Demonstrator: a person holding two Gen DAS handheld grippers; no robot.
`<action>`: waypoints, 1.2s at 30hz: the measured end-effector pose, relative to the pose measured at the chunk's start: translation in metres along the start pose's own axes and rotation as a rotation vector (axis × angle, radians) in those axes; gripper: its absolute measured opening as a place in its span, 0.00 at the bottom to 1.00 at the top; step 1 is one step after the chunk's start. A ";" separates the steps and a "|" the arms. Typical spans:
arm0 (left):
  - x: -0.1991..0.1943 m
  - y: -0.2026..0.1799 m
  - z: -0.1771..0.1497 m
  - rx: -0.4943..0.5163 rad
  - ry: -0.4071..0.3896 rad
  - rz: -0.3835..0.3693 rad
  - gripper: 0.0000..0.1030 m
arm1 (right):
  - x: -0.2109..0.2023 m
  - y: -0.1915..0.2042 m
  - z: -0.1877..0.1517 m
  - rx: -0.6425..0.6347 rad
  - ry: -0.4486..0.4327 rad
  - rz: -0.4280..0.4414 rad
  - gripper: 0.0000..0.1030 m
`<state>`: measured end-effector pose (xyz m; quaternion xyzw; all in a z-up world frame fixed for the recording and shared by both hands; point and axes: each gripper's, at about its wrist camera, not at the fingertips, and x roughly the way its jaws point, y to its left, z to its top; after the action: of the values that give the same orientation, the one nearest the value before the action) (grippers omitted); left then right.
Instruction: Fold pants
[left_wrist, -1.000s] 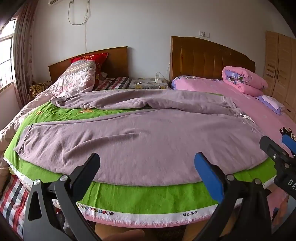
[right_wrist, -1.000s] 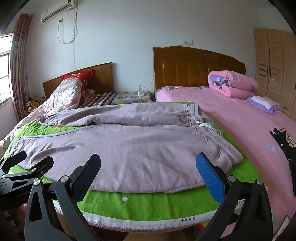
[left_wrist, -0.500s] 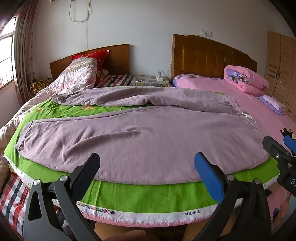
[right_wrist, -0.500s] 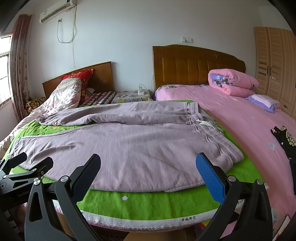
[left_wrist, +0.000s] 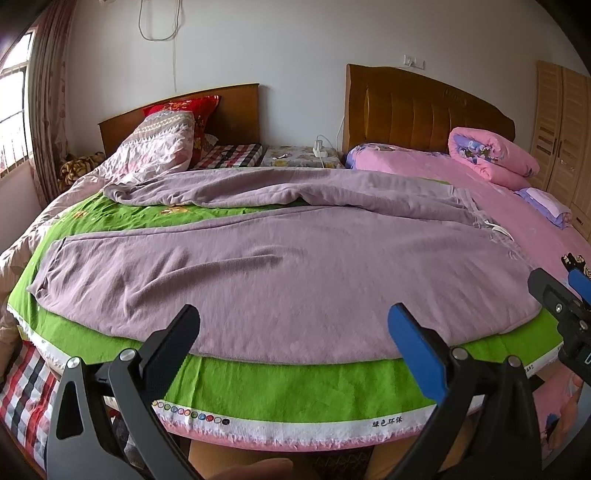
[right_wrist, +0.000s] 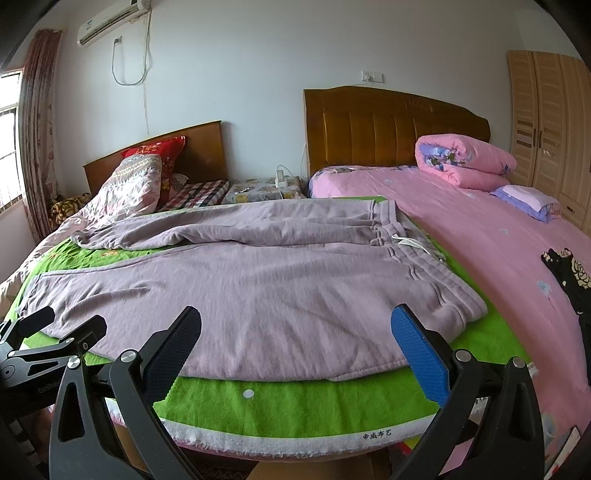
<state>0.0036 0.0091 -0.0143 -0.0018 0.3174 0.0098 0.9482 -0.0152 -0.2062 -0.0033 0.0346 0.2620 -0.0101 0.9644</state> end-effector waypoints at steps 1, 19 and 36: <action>0.000 0.000 0.000 0.000 0.001 0.001 0.99 | 0.001 0.000 -0.001 0.000 0.002 0.000 0.96; 0.021 0.009 -0.013 -0.004 0.050 0.027 0.99 | 0.019 -0.002 -0.008 -0.004 0.057 -0.018 0.96; 0.084 0.033 0.033 -0.007 0.175 0.030 0.99 | 0.084 -0.006 0.034 0.086 0.194 0.005 0.96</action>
<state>0.0897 0.0436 -0.0381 -0.0011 0.3991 0.0248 0.9166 0.0746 -0.2147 -0.0172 0.0774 0.3533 -0.0155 0.9322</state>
